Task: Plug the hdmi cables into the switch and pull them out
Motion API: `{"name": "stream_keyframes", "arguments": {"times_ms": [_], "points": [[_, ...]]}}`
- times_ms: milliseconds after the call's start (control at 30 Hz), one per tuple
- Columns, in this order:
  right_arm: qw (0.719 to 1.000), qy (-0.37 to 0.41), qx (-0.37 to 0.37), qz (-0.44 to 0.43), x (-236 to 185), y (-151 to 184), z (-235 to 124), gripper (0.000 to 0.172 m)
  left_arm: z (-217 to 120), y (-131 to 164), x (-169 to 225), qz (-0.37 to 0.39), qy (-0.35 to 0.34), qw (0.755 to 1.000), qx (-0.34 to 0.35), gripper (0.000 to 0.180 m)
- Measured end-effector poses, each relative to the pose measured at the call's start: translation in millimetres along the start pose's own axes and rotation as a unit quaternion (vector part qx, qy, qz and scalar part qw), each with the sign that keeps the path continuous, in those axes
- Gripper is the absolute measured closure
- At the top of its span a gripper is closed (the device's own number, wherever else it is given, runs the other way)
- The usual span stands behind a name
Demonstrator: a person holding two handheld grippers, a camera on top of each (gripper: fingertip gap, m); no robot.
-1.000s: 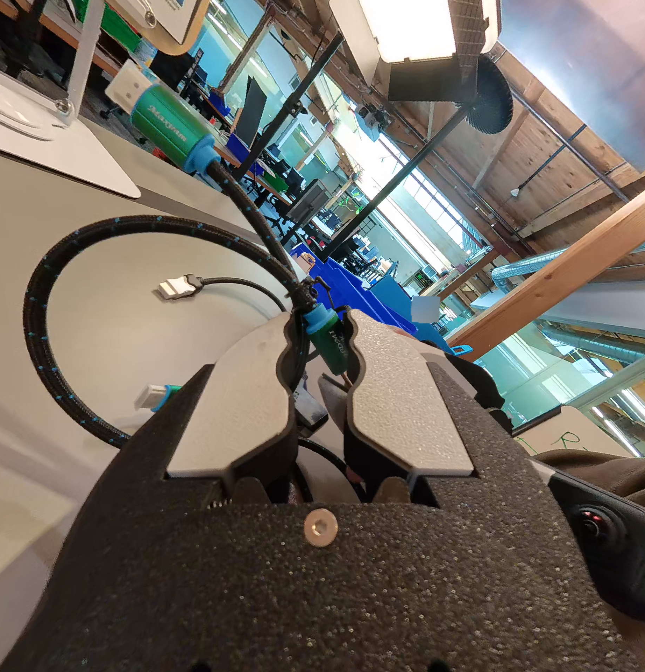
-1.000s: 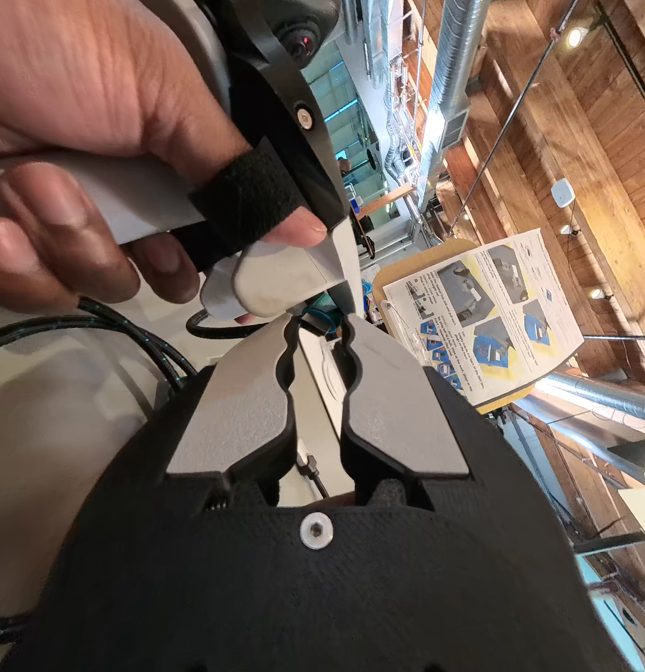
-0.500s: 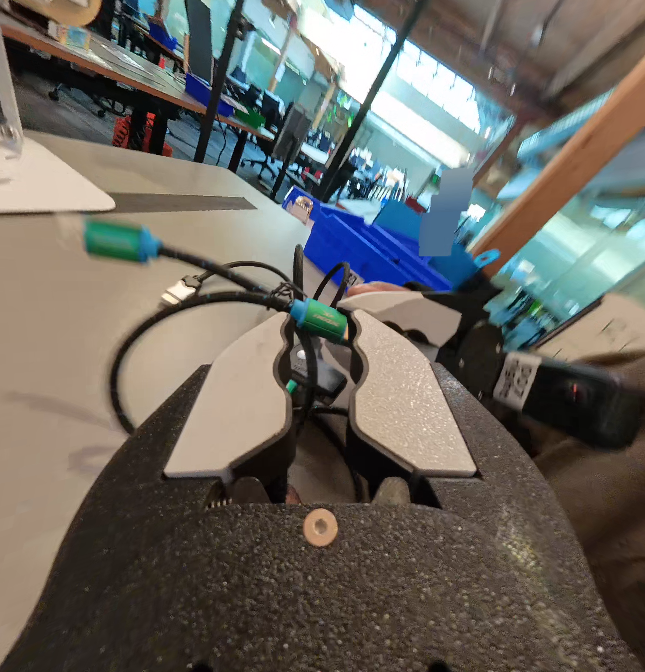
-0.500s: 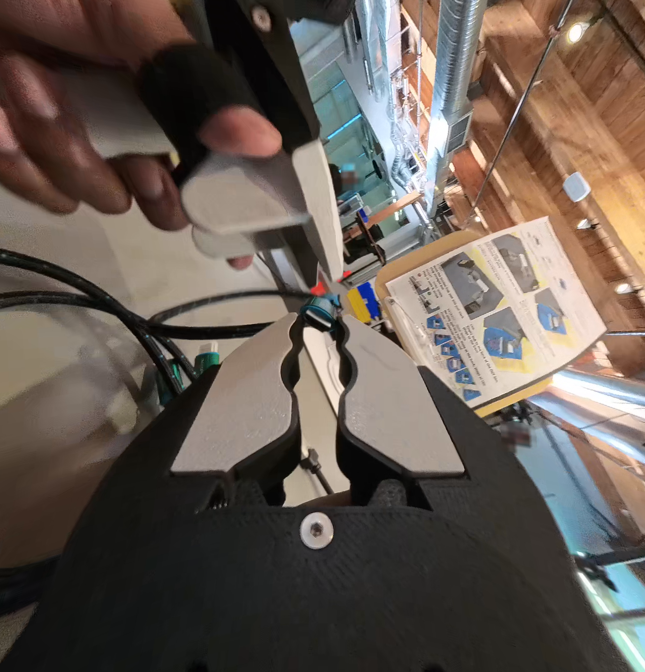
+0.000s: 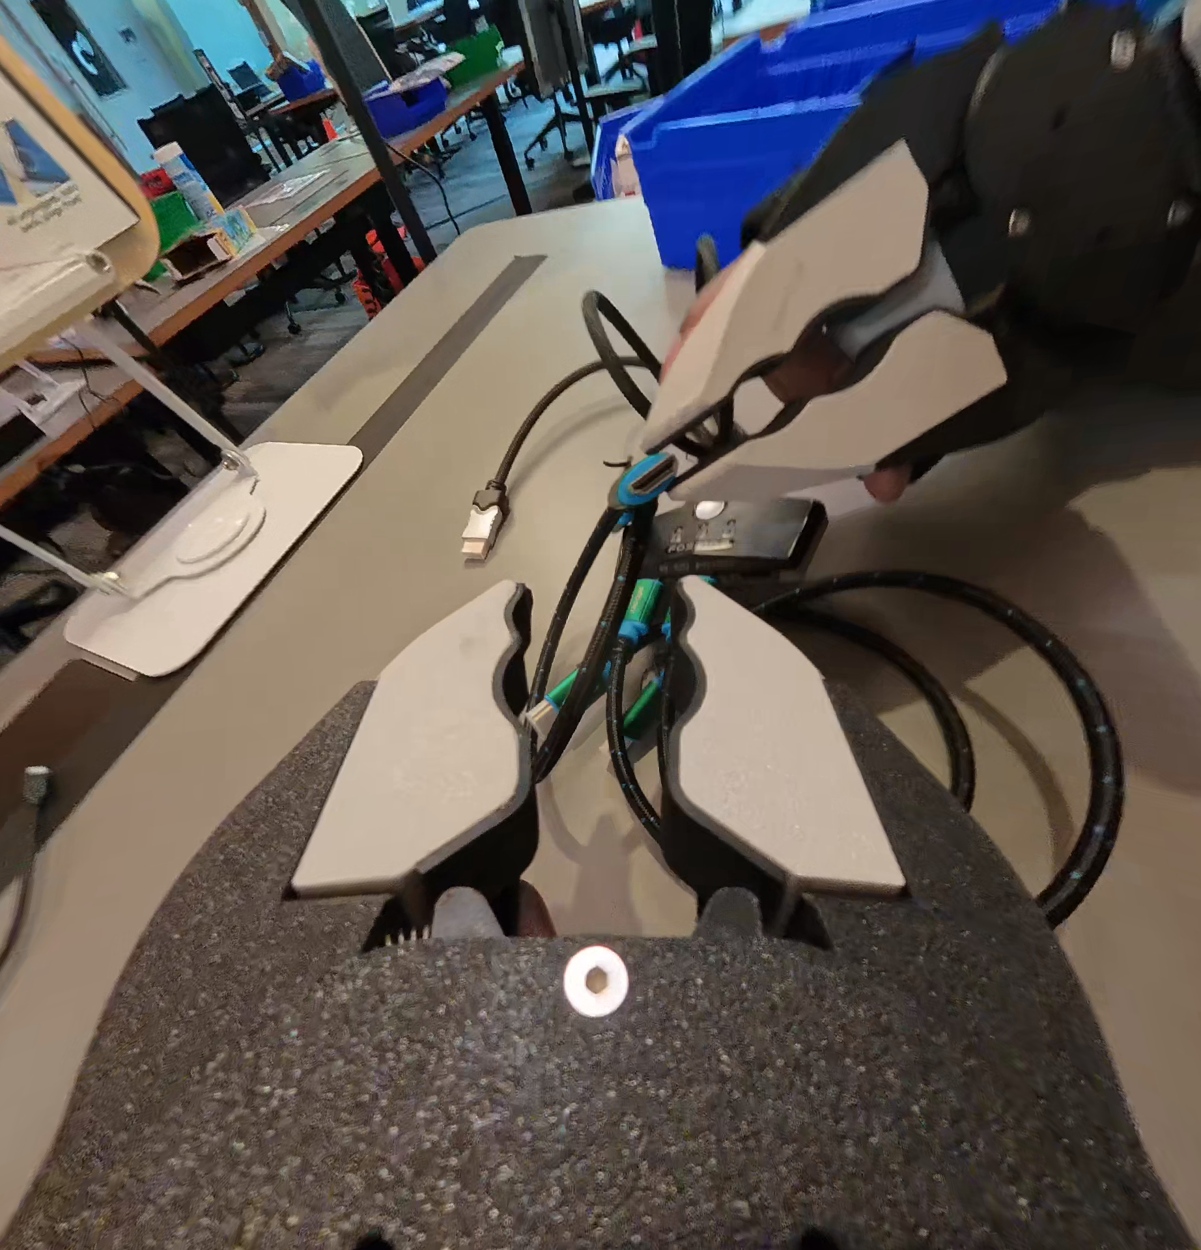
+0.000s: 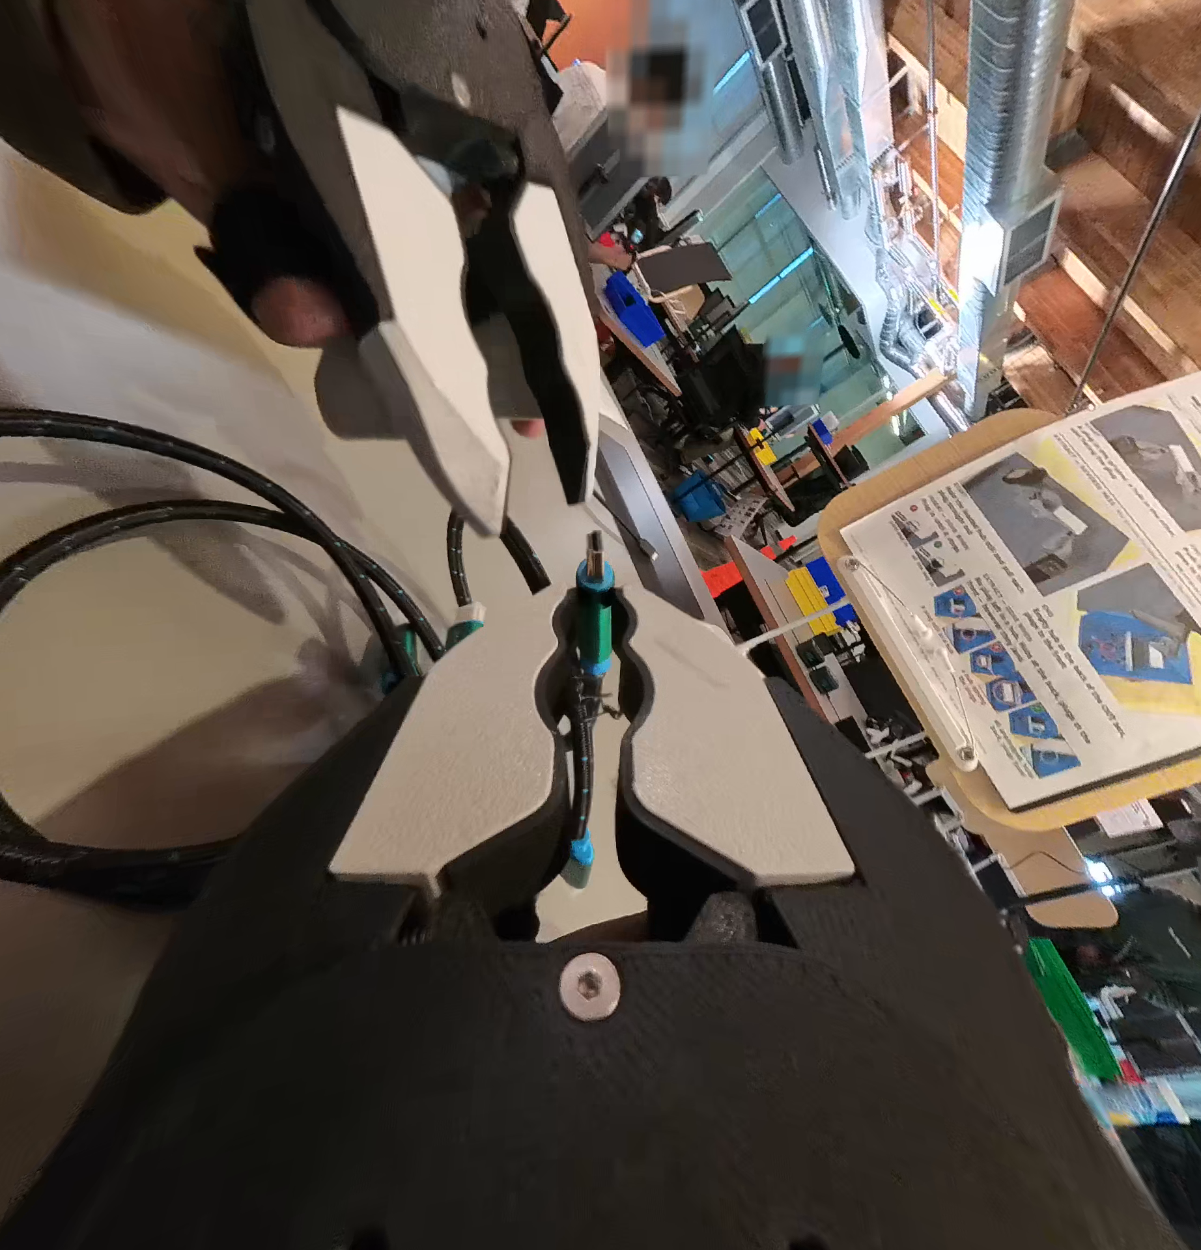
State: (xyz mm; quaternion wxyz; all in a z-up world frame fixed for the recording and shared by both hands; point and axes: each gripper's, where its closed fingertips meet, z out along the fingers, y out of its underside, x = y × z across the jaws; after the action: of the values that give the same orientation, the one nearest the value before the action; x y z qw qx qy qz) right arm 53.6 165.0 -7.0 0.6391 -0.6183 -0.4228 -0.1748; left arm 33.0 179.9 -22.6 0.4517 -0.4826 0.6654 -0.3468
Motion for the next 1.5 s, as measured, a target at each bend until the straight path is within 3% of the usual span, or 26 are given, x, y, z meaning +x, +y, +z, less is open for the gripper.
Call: {"name": "stream_keyframes", "arguments": {"times_ms": [100,200,333,533,733,833,933,1100,1200,1367,1500], "points": [[1.0,-0.009,0.019,0.0,-4,-6,-1,0.163,7,12,5,0.071,-0.018,0.997,-0.037,0.144],[0.999,-0.013,0.028,-0.008,-7,-8,-2,0.163,13,23,5,0.125,-0.043,0.989,-0.065,0.171],[0.999,0.009,0.006,-0.034,0,0,-2,0.163,14,20,1,0.185,-0.104,0.974,-0.081,0.173],[0.993,0.03,-0.03,-0.111,-2,0,-7,0.146,8,14,-3,0.297,-0.19,0.926,-0.135,0.173],[0.994,0.031,-0.045,-0.099,-3,0,-6,0.148,4,11,2,0.38,-0.217,0.883,-0.17,0.173],[0.993,0.022,-0.049,-0.105,-6,4,-6,0.161,4,8,6,0.396,-0.219,0.876,-0.167,0.173],[0.993,0.009,-0.038,-0.107,-8,3,-8,0.162,3,7,13,0.4,-0.195,0.883,-0.152,0.173],[0.989,-0.012,0.007,-0.149,-14,2,-16,0.162,-13,7,23,0.278,-0.072,0.952,-0.105,0.154],[0.984,-0.035,0.056,-0.164,-22,-3,-22,0.162,-25,-1,24,0.213,0.004,0.973,-0.088,0.144],[0.978,-0.064,0.097,-0.174,-30,-2,-30,0.162,-45,-22,33,0.166,0.129,0.975,-0.066,0.135],[0.974,-0.084,0.137,-0.157,-38,-8,-38,0.162,-31,-31,8,0.202,0.089,0.973,-0.064,0.138]]}}
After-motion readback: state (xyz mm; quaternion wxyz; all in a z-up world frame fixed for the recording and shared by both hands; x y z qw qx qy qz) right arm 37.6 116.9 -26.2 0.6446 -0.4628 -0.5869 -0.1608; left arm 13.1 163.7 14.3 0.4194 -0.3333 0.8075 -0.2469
